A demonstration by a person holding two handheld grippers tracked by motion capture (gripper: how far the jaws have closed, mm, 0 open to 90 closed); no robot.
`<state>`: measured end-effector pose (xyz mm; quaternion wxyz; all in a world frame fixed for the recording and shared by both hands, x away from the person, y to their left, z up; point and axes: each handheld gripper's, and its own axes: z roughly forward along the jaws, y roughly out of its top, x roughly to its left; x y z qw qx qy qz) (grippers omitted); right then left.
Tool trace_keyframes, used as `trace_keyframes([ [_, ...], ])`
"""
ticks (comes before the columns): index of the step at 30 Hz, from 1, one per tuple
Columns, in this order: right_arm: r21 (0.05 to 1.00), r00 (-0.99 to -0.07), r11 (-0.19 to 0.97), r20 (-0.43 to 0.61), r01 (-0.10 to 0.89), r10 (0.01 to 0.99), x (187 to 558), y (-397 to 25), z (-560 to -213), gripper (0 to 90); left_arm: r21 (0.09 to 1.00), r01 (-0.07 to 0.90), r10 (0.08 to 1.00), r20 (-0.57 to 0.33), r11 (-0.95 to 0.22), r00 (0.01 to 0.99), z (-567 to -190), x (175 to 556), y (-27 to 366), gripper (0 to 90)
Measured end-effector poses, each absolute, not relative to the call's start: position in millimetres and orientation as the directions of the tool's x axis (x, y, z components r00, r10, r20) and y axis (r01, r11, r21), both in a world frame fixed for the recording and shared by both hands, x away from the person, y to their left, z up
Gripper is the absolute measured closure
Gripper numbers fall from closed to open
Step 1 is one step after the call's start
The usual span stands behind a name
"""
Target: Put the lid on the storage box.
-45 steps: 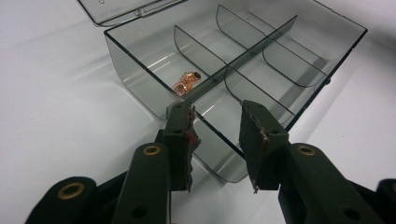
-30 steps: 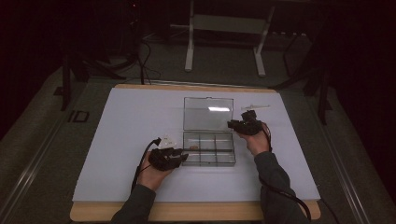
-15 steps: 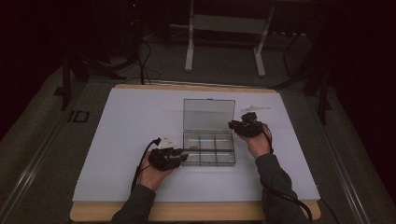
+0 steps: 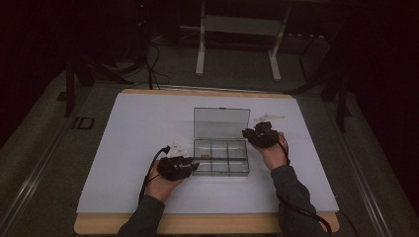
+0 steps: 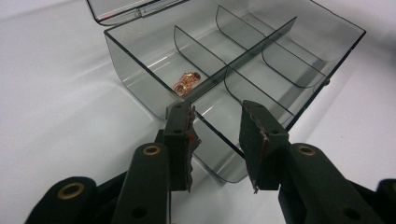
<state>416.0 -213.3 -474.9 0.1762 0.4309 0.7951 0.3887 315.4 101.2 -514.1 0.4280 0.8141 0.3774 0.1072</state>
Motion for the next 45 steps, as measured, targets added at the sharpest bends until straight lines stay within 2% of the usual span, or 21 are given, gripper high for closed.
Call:
trace_keyframes([
  [22,0.770,-0.570,0.393,-0.046,0.503,0.821,393,-209,-472,78.7,0.777,0.522,0.700,-0.152,-0.351,0.698,-514,316,102,65.4],
  [41,0.783,-0.569,0.387,-0.051,0.488,0.821,386,-211,-472,80.1,0.786,0.536,0.692,-0.201,-0.309,0.694,-512,315,106,63.0],
  [45,0.787,-0.571,0.384,-0.049,0.484,0.820,385,-212,-471,80.2,0.804,0.518,0.698,-0.191,-0.293,0.691,-498,314,110,66.1],
])
